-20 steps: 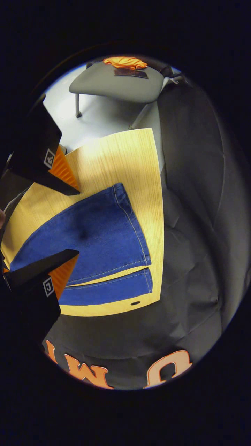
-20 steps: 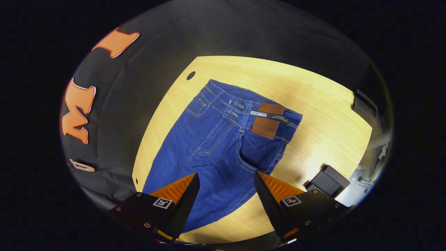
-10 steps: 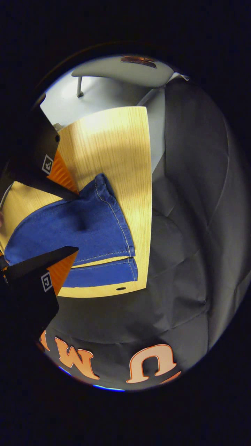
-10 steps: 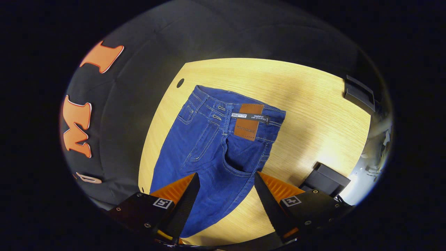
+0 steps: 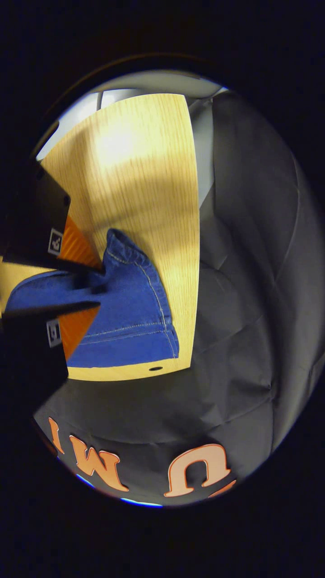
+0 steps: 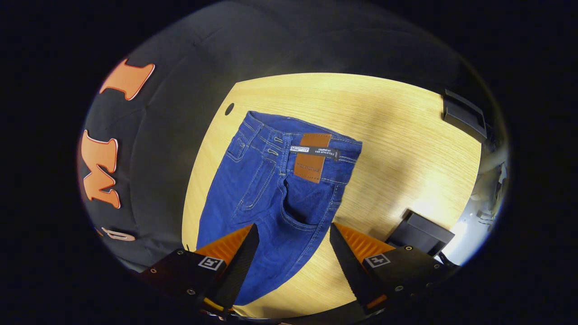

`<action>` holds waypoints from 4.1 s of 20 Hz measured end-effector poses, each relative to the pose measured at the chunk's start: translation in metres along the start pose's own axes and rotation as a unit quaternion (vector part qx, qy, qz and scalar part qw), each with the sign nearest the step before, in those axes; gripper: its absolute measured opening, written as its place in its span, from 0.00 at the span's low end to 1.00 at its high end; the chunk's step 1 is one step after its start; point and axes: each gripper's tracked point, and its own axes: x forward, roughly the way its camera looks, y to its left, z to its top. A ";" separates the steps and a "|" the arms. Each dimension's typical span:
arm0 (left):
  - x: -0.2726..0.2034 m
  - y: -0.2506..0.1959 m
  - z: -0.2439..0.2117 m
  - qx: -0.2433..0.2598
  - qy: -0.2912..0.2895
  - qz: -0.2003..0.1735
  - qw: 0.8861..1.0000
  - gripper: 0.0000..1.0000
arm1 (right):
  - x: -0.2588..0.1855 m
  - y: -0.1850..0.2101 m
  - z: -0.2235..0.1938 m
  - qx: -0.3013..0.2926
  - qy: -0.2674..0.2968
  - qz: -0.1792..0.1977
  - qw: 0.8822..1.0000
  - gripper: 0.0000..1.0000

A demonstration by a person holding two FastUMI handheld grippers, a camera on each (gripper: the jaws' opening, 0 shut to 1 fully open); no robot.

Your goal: Grasp the waist and the cuffs of the jeans and fold them to make the two legs overlap; first hold the waist and fold one-third of the jeans toward the cuffs, then hold the cuffs and fold the remaining one-third in the same direction to finish folding.

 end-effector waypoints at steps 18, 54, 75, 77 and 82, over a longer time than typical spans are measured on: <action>-0.031 -0.035 0.003 0.061 -0.024 -0.004 0.998 0.04 | 0.047 -0.020 0.039 0.080 0.003 -0.025 0.996 0.46; 0.077 -0.219 0.047 0.210 0.103 -0.001 0.972 0.02 | 0.052 0.160 0.109 0.207 0.017 -0.007 0.978 0.08; 0.122 -0.278 0.079 0.355 0.008 0.075 0.932 0.41 | 0.124 0.222 0.177 0.226 0.052 0.053 0.971 0.32; 0.111 -0.288 0.071 0.364 -0.008 0.057 0.930 0.62 | 0.111 0.223 0.184 0.180 0.033 0.052 0.982 0.44; 0.067 -0.323 0.059 0.414 -0.067 0.012 0.908 0.89 | 0.089 0.203 0.165 0.056 0.027 0.027 0.998 0.47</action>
